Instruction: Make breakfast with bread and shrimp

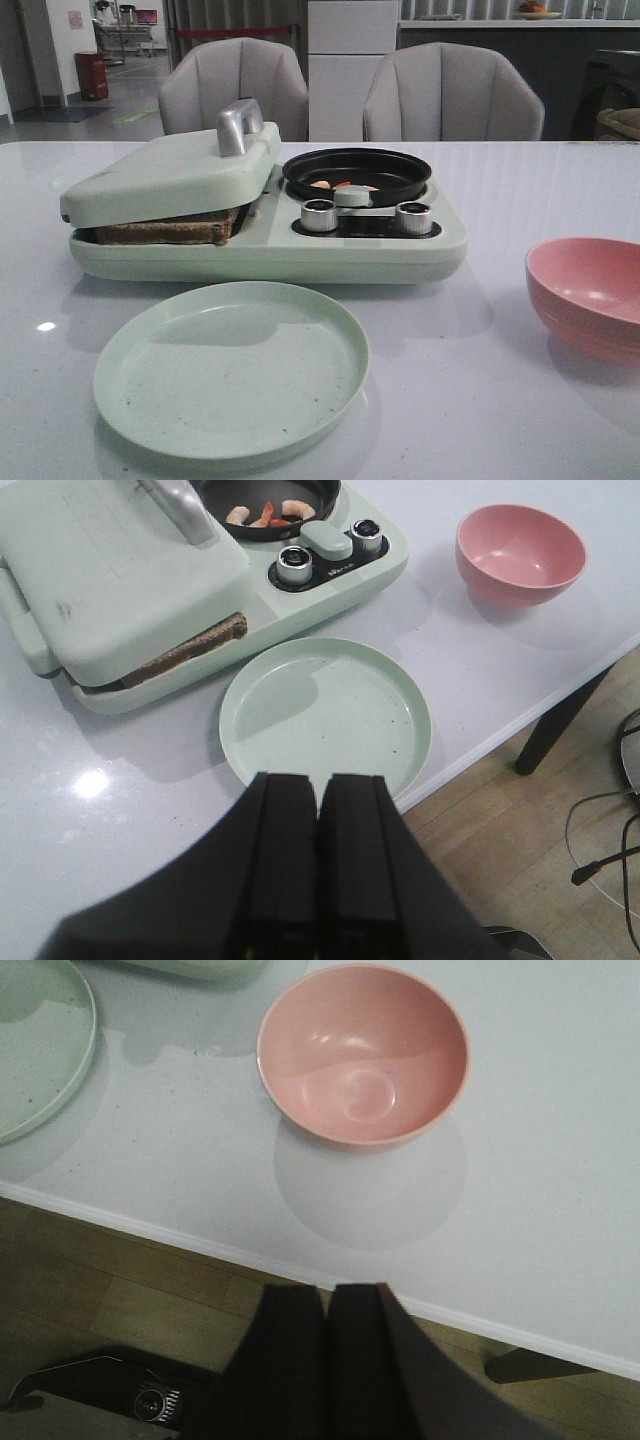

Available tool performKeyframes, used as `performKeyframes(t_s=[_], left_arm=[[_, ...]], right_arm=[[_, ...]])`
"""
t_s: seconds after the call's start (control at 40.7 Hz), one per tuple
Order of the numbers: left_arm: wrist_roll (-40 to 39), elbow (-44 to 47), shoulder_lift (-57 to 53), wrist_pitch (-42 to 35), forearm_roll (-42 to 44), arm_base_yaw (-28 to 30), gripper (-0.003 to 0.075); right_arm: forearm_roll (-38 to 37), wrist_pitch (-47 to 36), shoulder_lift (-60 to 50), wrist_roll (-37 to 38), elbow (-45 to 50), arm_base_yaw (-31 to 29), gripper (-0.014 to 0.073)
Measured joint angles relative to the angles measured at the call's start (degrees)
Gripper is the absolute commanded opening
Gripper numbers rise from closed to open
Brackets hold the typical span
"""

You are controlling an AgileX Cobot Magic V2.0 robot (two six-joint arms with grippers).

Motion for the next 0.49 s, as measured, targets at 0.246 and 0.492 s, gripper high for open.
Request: performKeyframes(t_s=[0.246, 0.492], left_arm=[[0.0, 4.16, -2.88, -1.31, 0.0, 4.38, 0.0101], [0.0, 18.35, -14.64, -14.42, 1.37, 15.67, 0.0101]], right_arm=[[0.0, 0.0, 0.0, 0.0, 0.0, 0.0, 0.0034], [0.0, 0.0, 0.0, 0.0, 0.0, 0.0, 0.0034]])
